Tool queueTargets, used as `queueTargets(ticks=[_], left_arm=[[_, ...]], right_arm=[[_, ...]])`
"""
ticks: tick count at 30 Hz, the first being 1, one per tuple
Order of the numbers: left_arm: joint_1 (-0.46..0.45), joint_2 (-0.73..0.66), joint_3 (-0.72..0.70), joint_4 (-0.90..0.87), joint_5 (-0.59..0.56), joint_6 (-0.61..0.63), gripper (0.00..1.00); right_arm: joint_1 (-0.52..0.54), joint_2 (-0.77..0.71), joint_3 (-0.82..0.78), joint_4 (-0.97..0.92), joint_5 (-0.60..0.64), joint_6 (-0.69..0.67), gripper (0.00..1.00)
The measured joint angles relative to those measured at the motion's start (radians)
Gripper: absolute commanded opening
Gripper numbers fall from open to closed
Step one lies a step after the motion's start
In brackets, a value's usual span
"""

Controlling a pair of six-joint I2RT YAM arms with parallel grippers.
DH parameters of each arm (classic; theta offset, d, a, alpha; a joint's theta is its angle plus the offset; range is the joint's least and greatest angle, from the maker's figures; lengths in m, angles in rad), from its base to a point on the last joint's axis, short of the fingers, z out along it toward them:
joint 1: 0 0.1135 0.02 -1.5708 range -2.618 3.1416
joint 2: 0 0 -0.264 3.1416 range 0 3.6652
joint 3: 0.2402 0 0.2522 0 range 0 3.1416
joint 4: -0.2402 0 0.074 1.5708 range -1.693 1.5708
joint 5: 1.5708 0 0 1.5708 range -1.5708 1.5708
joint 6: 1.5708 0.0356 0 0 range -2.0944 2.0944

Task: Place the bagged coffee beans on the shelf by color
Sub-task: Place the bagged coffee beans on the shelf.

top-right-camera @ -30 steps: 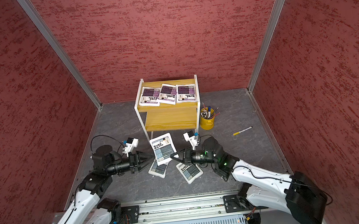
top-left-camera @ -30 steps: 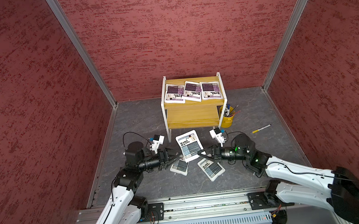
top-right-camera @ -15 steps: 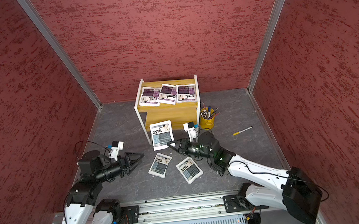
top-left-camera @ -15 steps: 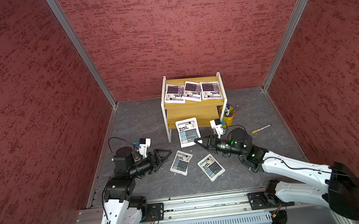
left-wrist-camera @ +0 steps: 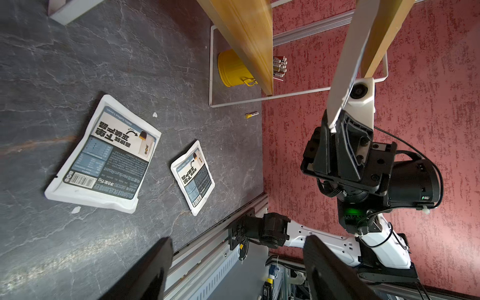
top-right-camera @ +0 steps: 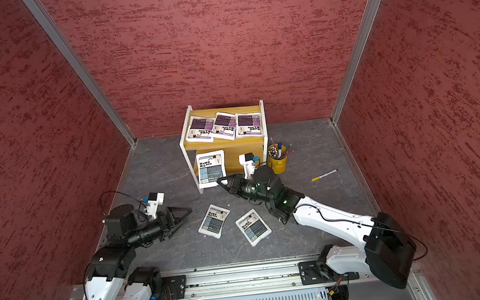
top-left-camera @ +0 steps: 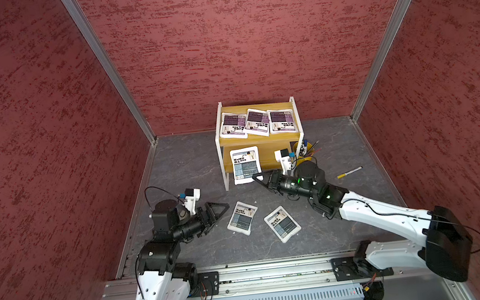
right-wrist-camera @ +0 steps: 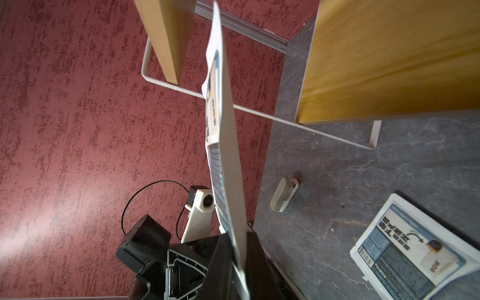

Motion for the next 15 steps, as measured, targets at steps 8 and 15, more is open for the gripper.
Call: queueTargets(ticks=[8, 15], left_arm=[[0.004, -0.008, 0.000, -0.019, -0.003, 0.002, 0.84], [0.004, -0.014, 0.000, -0.026, -0.003, 0.007, 0.84]], right_arm=[[0.001, 0.073, 0.091, -0.055, 0.059, -0.006, 0.02], [0.001, 0.149, 0.120, -0.066, 0.095, 0.021, 0.01]])
